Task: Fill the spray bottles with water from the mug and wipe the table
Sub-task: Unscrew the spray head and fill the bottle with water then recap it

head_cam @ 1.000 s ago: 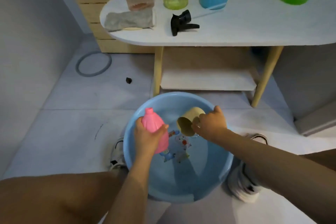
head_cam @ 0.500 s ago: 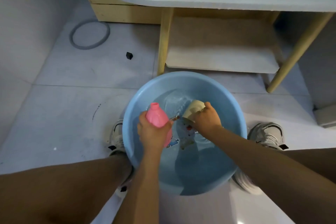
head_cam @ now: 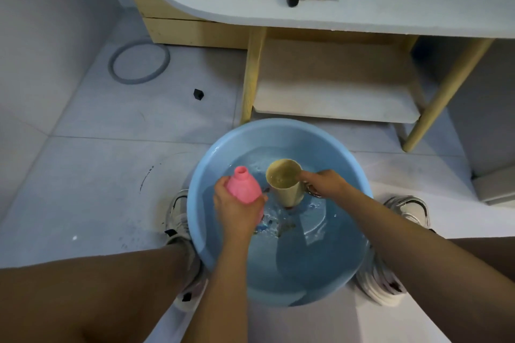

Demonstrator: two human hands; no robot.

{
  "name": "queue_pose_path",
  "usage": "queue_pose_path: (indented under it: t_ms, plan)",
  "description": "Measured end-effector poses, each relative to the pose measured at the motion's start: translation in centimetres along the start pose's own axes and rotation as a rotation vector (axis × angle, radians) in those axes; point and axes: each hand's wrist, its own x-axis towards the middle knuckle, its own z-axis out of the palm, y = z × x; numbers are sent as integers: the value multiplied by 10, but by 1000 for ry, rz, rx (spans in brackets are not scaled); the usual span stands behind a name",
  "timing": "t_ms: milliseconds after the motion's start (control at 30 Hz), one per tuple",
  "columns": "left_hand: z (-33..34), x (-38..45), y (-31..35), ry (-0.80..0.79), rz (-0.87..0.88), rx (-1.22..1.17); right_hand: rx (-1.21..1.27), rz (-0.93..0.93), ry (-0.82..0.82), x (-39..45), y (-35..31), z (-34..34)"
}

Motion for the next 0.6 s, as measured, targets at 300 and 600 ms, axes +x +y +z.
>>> queue_pose_path:
  t_ms: [300,600]
  plan:
    - [12,-4,4,-44,148,72,78,-284,135,-26,-38,-29]
    - [19,-2,24,-58,214,0,-148,-500,373,-41,-58,-39]
